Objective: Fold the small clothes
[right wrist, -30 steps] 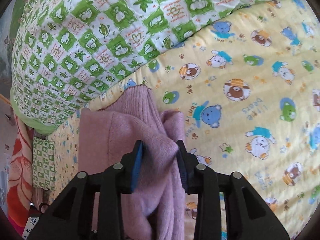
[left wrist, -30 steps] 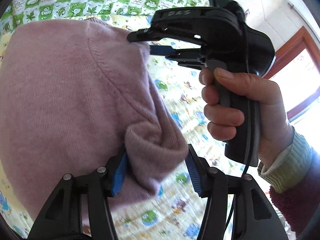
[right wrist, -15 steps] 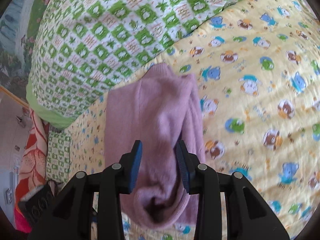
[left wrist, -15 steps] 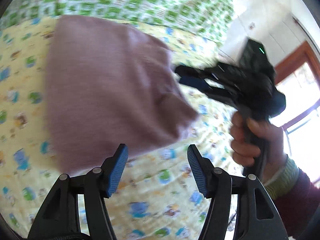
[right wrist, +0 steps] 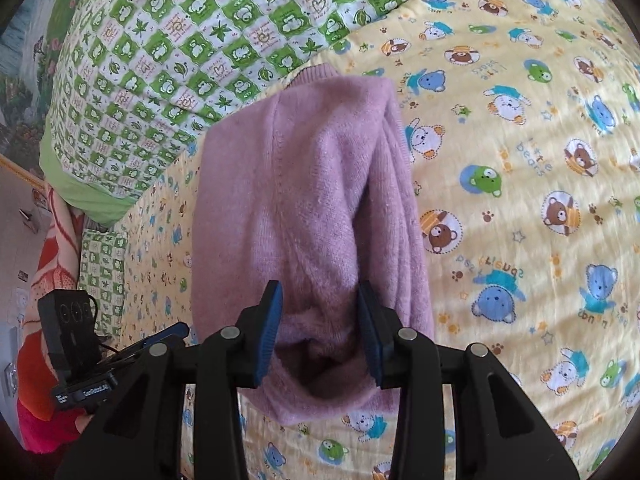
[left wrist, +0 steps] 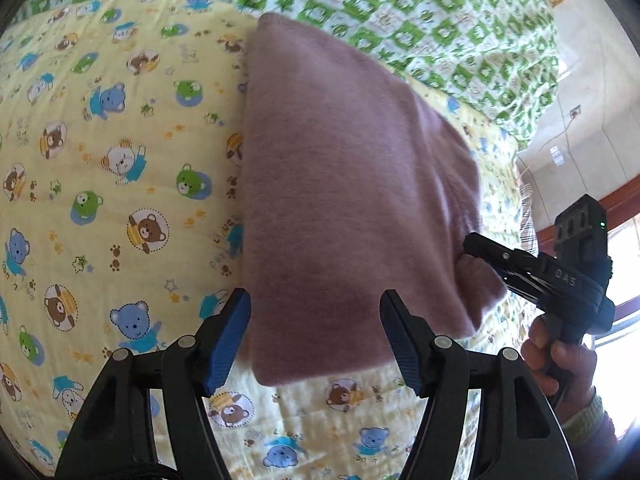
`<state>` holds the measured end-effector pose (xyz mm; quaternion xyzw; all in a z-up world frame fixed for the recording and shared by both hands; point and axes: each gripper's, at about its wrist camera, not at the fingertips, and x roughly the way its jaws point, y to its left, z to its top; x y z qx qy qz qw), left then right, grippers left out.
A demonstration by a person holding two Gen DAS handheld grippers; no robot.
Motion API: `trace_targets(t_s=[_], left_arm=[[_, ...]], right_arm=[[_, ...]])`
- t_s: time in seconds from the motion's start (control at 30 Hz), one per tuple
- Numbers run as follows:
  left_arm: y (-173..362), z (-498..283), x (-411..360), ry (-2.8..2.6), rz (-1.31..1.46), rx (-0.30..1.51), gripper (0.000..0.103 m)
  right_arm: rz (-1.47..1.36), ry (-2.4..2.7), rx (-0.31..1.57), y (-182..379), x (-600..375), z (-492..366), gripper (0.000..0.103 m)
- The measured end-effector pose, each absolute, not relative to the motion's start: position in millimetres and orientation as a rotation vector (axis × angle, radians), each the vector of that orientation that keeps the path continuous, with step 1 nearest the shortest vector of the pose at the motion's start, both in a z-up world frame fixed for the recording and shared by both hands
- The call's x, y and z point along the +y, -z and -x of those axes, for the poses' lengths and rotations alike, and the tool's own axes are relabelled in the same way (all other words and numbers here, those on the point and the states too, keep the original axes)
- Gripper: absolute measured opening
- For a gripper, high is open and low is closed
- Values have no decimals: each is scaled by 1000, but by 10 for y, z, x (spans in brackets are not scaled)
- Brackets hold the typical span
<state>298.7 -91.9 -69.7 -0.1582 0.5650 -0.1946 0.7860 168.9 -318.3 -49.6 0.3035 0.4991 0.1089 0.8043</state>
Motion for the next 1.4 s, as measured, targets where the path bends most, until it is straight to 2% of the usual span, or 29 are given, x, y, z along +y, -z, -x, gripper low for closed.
trace_targets(t_s=[0.03, 0.1, 0.13, 0.37, 0.53, 0.7, 0.8, 1.07, 1.4], left_arm=[[742, -3012, -909, 416, 348, 1231, 68], [793, -3052, -911, 420, 356, 1243, 68], [794, -3067, -927, 424, 347, 1243, 68], [714, -3075, -1064, 457, 319, 1231, 69], [870, -3056, -1178, 446, 286, 1273, 69], [963, -3099, -1268, 440, 270, 1302, 69], [887, -3143, -1262, 439, 251, 1284, 69], [681, -3497, -1188, 426, 276, 1232, 69], [648, -4203, -1226, 405, 317, 1211, 71]], right_arm=[[-652, -245, 1079, 521, -3159, -1701, 39], [-639, -252, 1089, 536, -3135, -1697, 17], [-636, -253, 1084, 509, -3139, -1689, 10], [-745, -321, 877, -20, -3487, -1459, 9], [-762, -235, 986, 454, -3635, -1387, 9], [-795, -183, 1019, 748, -3627, -1362, 14], [-786, -173, 1000, 678, -3619, -1365, 19], [-752, -131, 928, 370, -3779, -1599, 40], [-749, -111, 947, 433, -3847, -2301, 45]])
